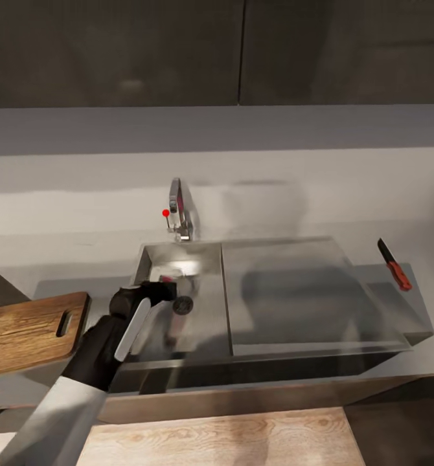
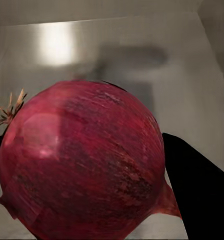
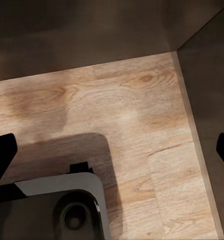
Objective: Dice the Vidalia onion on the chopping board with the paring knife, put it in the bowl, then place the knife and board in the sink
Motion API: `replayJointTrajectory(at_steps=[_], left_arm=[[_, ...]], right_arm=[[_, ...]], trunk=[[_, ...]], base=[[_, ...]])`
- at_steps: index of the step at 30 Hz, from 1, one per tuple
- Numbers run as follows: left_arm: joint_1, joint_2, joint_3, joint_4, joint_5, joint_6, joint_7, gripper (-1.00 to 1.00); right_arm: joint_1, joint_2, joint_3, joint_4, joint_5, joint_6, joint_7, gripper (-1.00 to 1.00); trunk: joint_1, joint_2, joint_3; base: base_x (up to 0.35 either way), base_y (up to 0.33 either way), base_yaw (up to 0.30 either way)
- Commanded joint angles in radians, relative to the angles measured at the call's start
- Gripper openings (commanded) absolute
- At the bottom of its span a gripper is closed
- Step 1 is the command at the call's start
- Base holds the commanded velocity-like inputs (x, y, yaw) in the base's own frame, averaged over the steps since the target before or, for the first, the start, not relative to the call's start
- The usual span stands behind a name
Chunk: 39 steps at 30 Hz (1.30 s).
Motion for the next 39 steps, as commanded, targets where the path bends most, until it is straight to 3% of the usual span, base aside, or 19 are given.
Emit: replayJointTrajectory(at_steps=[1,3,9,25,39], left_arm=[[0.031,0.015,-0.002,-0.057,0.013,0.011,0.01,-1.0],[0.098,0.039,-0.002,-0.166,0.013,0.029,0.009,-1.0],[0.154,0.068,0.001,-0.253,0.013,0.038,0.008,-1.0],[0.156,0.069,-0.001,-0.257,0.015,0.038,0.008,-1.0],[0.156,0.068,-0.002,-0.257,0.016,0.038,0.008,-1.0]], right_arm=[[-0.001,-0.001,0.009,-0.001,-0.006,-0.003,-0.007,1.0],[-0.001,-0.001,0.009,0.0,-0.006,-0.003,-0.007,1.0],[-0.002,-0.001,0.009,0.0,-0.006,-0.003,-0.007,1.0],[-0.001,-0.001,0.009,0.0,-0.006,-0.003,-0.007,1.0],[-0.001,-0.001,0.009,0.0,-0.006,-0.003,-0.007,1.0]], trunk=[[0.001,-0.002,0.0],[0.001,-0.002,0.003],[0.001,-0.002,0.012],[0.001,-0.002,0.037],[0.001,-0.002,0.059]], base=[[0.0,0.0,0.0],[0.0,0.0,0.0],[0.0,0.001,0.0],[-0.015,0.218,0.0],[-0.203,0.239,0.0]])
